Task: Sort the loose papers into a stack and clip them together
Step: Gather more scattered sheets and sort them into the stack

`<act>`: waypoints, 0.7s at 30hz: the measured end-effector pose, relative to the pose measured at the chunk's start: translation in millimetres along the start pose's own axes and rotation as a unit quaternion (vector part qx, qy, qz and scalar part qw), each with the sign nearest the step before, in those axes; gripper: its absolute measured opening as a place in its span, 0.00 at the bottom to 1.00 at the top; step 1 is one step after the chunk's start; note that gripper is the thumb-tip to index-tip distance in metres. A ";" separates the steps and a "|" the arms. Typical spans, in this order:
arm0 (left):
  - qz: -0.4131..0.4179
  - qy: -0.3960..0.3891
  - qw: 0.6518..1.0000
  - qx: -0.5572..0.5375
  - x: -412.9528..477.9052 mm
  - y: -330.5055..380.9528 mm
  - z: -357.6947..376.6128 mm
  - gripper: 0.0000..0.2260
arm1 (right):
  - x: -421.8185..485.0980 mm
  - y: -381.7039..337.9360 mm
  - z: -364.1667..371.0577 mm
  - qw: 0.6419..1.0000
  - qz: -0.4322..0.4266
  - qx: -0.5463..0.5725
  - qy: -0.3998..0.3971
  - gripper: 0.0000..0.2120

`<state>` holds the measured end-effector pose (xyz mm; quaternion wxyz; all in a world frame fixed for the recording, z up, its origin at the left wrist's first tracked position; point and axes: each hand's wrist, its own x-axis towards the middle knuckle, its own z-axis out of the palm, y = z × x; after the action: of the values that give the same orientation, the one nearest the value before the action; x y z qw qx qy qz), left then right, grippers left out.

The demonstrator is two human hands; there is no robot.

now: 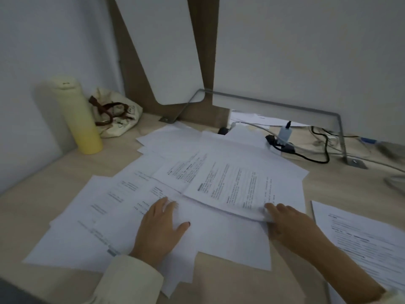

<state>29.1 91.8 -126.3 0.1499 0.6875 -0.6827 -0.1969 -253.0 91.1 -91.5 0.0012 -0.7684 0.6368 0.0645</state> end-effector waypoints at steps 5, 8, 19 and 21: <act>0.053 -0.042 0.997 0.046 4.9 -15.0 -4.3 0.37 | 13.3 5.0 -13.5 0.977 0.146 0.123 0.091 0.10; 0.047 -0.029 0.998 0.008 10.6 -12.7 -11.0 0.35 | 21.4 -1.4 -27.5 0.953 0.175 0.178 0.173 0.10; 0.044 0.032 0.997 0.056 32.9 2.1 4.9 0.42 | 46.9 -64.0 -27.4 0.986 0.031 0.114 0.116 0.18; 0.039 0.014 0.994 0.099 32.8 -4.0 10.9 0.48 | 52.6 -76.3 -22.2 0.993 -0.021 0.102 0.060 0.18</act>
<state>27.1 59.8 -140.0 0.0985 0.6745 -0.7230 -0.1124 -166.7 52.2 -80.9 0.0422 -0.7797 0.6230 -0.0469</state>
